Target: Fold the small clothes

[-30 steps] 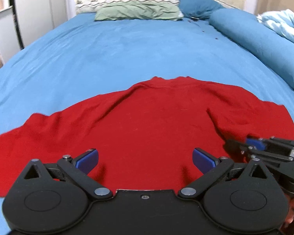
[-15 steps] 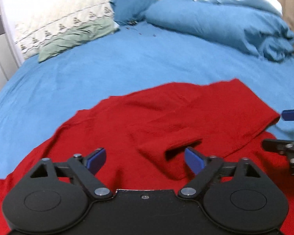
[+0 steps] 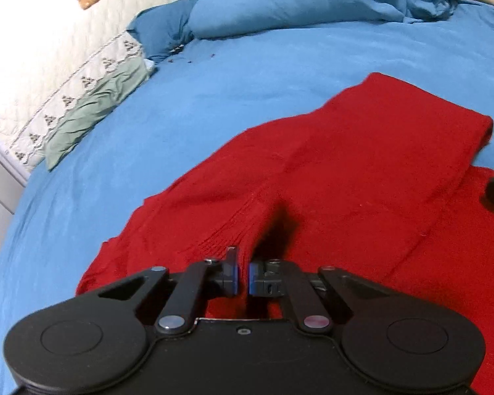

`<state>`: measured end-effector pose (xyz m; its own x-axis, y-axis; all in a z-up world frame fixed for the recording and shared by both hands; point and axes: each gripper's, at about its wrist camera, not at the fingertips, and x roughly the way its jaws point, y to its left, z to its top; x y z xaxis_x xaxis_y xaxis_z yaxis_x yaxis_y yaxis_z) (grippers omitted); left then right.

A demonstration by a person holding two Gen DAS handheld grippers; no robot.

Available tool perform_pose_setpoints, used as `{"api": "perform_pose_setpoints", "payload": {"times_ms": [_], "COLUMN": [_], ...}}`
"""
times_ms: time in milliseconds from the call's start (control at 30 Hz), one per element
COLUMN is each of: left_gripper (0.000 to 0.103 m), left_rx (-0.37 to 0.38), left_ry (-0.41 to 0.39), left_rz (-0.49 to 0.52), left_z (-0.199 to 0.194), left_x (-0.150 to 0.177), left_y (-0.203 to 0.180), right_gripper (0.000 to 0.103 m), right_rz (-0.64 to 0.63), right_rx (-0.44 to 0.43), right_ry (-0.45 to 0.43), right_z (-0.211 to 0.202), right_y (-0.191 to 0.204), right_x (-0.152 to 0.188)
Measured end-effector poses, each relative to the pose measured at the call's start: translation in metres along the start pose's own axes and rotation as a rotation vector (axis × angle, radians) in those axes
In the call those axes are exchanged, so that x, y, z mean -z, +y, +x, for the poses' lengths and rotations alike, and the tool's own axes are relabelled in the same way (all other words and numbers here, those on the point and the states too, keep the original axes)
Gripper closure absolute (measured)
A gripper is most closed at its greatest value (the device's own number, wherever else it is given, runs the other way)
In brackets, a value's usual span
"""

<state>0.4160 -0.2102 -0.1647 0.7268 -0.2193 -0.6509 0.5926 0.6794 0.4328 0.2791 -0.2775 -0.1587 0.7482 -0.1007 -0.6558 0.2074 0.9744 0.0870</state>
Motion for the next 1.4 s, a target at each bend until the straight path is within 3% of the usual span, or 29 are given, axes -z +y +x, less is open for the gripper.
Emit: {"api": "perform_pose_setpoints", "payload": {"times_ms": [100,200,267,400,467,533,600,667,700,733,833,967,1067,1200,1400], "left_gripper": [0.097,0.097,0.097,0.078,0.075,0.059,0.053,0.062,0.094,0.098,0.098,0.098,0.098,0.098,0.098], "left_rx": [-0.002,-0.003,0.006,0.139,0.166,0.183,0.195,0.171,0.158,0.147,0.082,-0.099,-0.174,-0.168,-0.168], "left_ry": [-0.016,-0.026,-0.016,0.010,-0.016,-0.038,-0.050,-0.045,-0.043,-0.038,-0.119,-0.245,-0.246,-0.182,-0.188], "left_rz": [-0.169,-0.489,-0.650,-0.863,-0.883,-0.874,-0.867,-0.851,-0.841,-0.837,-0.866,-0.878,-0.885,-0.943,-0.962], "left_z": [-0.007,-0.017,-0.019,-0.010,-0.010,-0.012,-0.013,-0.013,-0.013,-0.013,-0.027,-0.069,-0.081,-0.073,-0.073], "left_x": [0.006,0.027,0.050,0.094,0.103,0.103,0.102,0.098,0.097,0.093,0.088,0.099,0.122,0.152,0.164], "left_y": [0.025,0.070,0.092,0.113,0.115,0.114,0.112,0.110,0.108,0.107,0.118,0.147,0.167,0.180,0.180], "right_gripper": [0.005,0.005,0.005,0.005,0.005,0.005,0.005,0.005,0.004,0.003,0.000,0.000,0.000,0.000,0.000], "right_rz": [0.005,0.038,0.073,0.083,0.073,0.068,0.057,0.046,0.043,0.040,0.018,-0.019,-0.045,-0.119,-0.259], "right_rx": [0.007,0.013,0.001,0.003,0.007,0.006,0.014,0.022,0.024,0.027,0.031,0.045,0.046,0.059,0.110], "right_ry": [0.007,0.009,0.008,0.015,0.019,0.019,0.023,0.029,0.031,0.032,0.020,0.011,0.004,-0.005,-0.036], "right_z": [0.003,0.003,0.003,0.006,0.006,0.006,0.008,0.010,0.011,0.013,0.015,0.017,0.018,0.026,0.047], "right_y": [-0.004,-0.008,-0.014,-0.017,-0.015,-0.015,-0.014,-0.013,-0.012,-0.011,-0.007,0.000,0.008,0.024,0.043], "right_x": [0.000,0.000,-0.001,-0.002,-0.001,-0.001,-0.001,0.001,0.002,0.003,0.005,0.008,0.008,0.005,-0.007]}}
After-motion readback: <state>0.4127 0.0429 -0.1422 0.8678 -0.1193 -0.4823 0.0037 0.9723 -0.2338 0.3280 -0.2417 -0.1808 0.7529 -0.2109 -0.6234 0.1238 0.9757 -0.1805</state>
